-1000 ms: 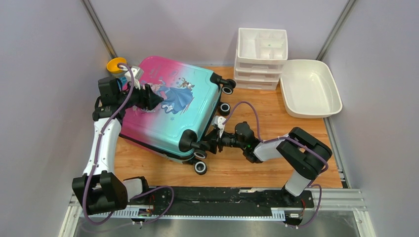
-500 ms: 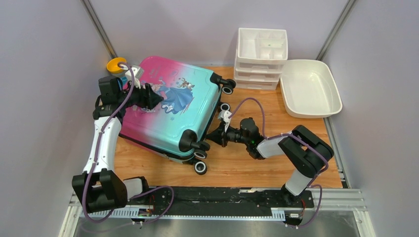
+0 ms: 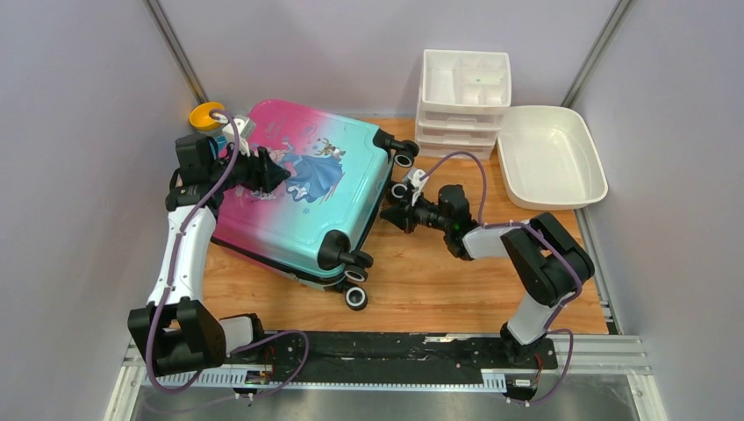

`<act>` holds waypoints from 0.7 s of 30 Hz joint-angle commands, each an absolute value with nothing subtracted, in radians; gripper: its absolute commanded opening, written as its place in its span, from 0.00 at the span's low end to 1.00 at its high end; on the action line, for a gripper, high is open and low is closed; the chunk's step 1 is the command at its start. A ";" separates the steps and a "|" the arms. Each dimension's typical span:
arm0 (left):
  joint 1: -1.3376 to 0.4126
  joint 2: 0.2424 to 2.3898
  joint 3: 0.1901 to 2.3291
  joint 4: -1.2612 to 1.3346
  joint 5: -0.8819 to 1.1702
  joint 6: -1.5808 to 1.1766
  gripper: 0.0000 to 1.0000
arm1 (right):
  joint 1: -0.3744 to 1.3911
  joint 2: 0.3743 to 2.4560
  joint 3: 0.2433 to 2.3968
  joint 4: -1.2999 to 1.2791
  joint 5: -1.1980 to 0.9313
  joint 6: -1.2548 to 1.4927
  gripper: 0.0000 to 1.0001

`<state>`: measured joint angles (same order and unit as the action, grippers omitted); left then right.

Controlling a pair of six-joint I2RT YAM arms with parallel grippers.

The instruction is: Open, take out, and arrange the luggage

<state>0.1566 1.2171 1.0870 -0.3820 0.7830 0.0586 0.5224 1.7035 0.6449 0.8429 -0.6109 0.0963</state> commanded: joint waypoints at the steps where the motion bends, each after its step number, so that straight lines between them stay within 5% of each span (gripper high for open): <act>1: 0.152 1.256 1.066 -0.515 0.716 0.069 0.73 | 0.477 1.732 0.739 0.798 -0.563 0.100 0.00; 5: 0.152 1.261 1.075 -0.526 0.704 0.066 0.73 | 0.468 1.694 0.727 0.789 -0.578 0.078 0.03; 9: 0.155 1.272 1.114 -0.566 0.716 0.067 0.75 | 0.416 1.625 0.768 0.592 -0.638 0.086 0.48; 18: 0.215 1.226 1.129 -0.632 0.839 0.031 0.82 | 0.262 1.437 1.043 -0.154 -0.807 -0.323 0.70; 21: 0.244 1.157 1.082 -0.623 0.861 0.011 0.82 | 0.255 1.460 1.179 -0.266 -0.789 -0.425 0.86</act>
<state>0.2054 1.2224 1.1427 -0.4992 0.8345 0.0486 0.2550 1.4654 1.0275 0.0448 -0.7410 -0.1783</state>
